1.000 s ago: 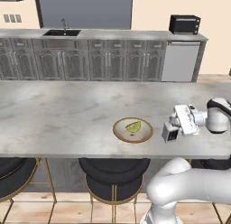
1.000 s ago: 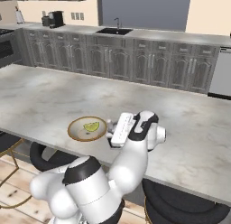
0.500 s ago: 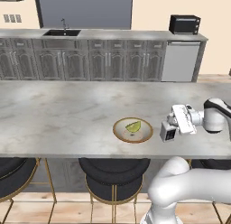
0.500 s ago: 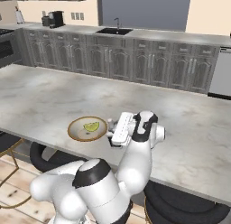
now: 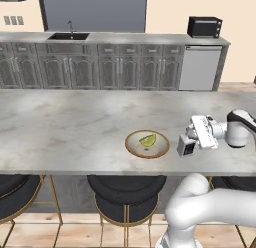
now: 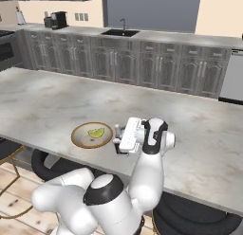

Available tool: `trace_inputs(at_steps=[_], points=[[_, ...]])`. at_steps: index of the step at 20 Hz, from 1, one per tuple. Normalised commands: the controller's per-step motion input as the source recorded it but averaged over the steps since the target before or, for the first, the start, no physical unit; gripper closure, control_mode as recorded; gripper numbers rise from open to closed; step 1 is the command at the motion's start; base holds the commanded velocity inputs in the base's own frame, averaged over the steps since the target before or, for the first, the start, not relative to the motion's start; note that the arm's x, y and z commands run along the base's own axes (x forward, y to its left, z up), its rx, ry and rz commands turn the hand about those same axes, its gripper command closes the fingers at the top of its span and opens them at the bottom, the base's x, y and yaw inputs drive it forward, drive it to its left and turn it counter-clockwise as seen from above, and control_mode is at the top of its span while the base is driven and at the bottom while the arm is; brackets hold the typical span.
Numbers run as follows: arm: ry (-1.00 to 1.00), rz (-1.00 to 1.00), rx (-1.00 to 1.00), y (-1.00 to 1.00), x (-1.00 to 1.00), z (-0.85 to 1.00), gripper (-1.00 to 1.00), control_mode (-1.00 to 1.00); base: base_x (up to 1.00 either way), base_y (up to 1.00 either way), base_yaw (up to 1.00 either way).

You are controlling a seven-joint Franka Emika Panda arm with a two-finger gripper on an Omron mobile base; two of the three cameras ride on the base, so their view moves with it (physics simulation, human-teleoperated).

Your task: There is a bowl on the dining counter. Grab a lemon wedge from the fridge and place it in the bowl. Then get the liquor bottle and glass cup from the cabinet and place them next to the bowl.

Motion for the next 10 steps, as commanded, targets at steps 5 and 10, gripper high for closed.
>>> trace_inputs(at_steps=[5,10], points=[[-0.07,0.00,-0.01,0.02,-0.11,-0.13,-1.00,-1.00,0.00,0.00,0.00],[-0.01,-0.01,0.00,0.00,-0.22,0.10,-1.00,-1.00,0.00,0.00,0.00]])
